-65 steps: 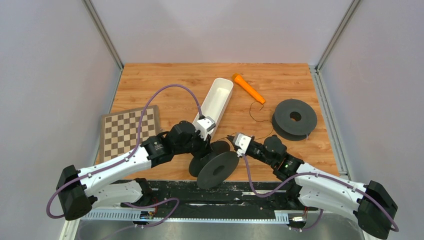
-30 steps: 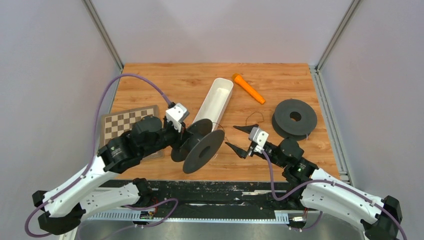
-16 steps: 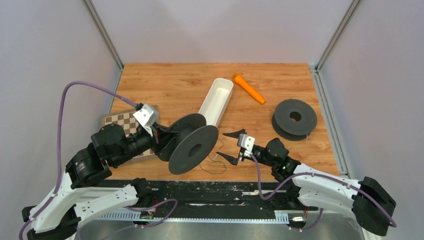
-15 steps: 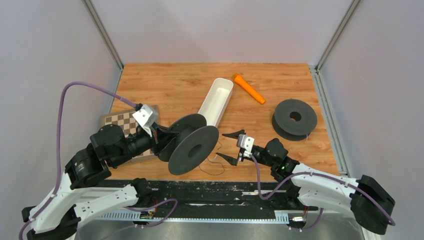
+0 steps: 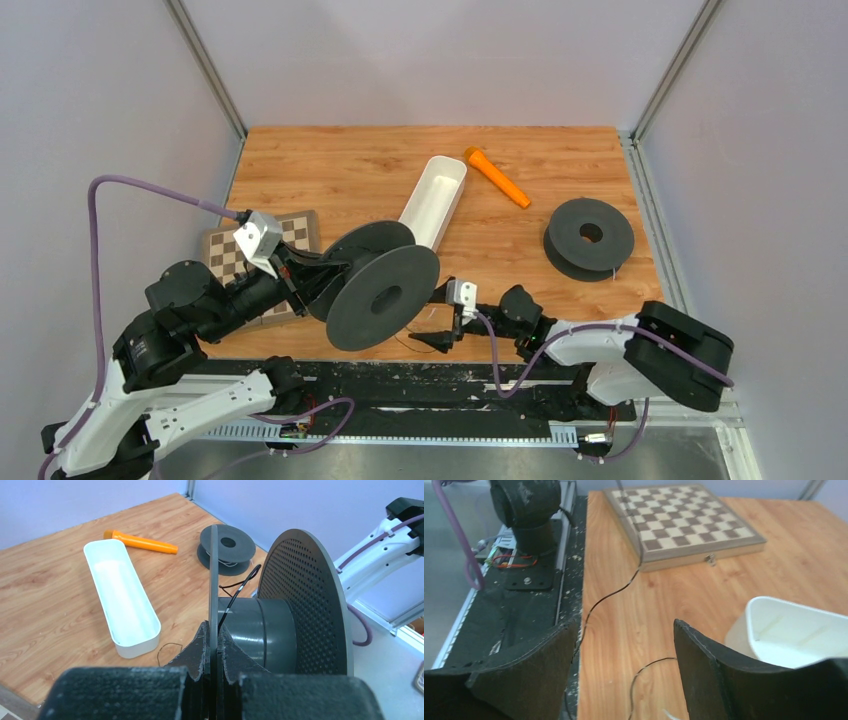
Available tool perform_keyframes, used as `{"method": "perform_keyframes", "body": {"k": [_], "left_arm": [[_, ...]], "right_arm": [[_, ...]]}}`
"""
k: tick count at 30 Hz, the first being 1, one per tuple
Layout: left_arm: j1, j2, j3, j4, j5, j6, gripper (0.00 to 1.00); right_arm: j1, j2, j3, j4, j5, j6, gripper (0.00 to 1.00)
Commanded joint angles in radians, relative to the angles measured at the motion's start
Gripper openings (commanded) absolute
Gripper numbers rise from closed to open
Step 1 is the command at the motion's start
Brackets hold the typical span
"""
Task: Wrap the cables
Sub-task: Wrap the cable around the cable reel.
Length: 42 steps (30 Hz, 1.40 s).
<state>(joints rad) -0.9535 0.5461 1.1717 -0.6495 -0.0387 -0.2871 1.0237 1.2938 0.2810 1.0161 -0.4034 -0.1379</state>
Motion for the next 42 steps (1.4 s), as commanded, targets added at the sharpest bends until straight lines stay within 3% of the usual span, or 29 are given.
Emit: {"method": "perform_keyframes", "body": {"k": [1,10,15,16,18,19,20,23,27,32,38,42], "left_arm": [[0.001,0.000,0.036,0.134,-0.007,-0.035,0.00],[0.000,0.013,0.040,0.145,-0.051,-0.034,0.00],[0.000,0.019,0.036,0.163,-0.100,-0.024,0.00],[0.000,0.020,0.026,0.179,-0.113,-0.022,0.00],[0.000,0.017,0.003,0.213,-0.174,-0.018,0.00],[0.000,0.017,-0.002,0.221,-0.234,-0.015,0.00],[0.000,0.021,-0.007,0.229,-0.264,-0.012,0.00],[0.000,0.039,0.002,0.235,-0.378,0.014,0.00],[0.000,0.079,0.039,0.226,-0.423,0.044,0.00],[0.007,0.102,0.074,0.207,-0.486,0.038,0.00],[0.029,0.173,0.178,0.135,-0.528,0.019,0.00],[0.064,0.217,0.210,0.121,-0.527,0.002,0.00]], "right_arm": [[0.052,0.105,0.050,0.129,-0.014,0.090,0.72],[0.098,0.327,0.079,0.272,0.029,0.222,0.69],[0.138,0.385,0.088,0.260,0.060,0.233,0.61],[0.144,0.385,0.082,0.257,0.075,0.235,0.53],[0.158,0.370,0.059,0.243,0.127,0.242,0.18],[0.165,0.355,0.040,0.234,0.171,0.250,0.05],[0.171,0.335,0.021,0.227,0.208,0.256,0.00],[0.181,0.236,-0.042,0.165,0.351,0.314,0.00],[0.189,0.064,-0.100,0.015,0.547,0.369,0.00],[0.198,-0.092,-0.107,-0.157,0.575,0.357,0.00],[0.257,-0.084,-0.071,-0.272,0.584,0.354,0.00],[0.373,0.001,0.020,-0.358,0.606,0.317,0.00]]}}
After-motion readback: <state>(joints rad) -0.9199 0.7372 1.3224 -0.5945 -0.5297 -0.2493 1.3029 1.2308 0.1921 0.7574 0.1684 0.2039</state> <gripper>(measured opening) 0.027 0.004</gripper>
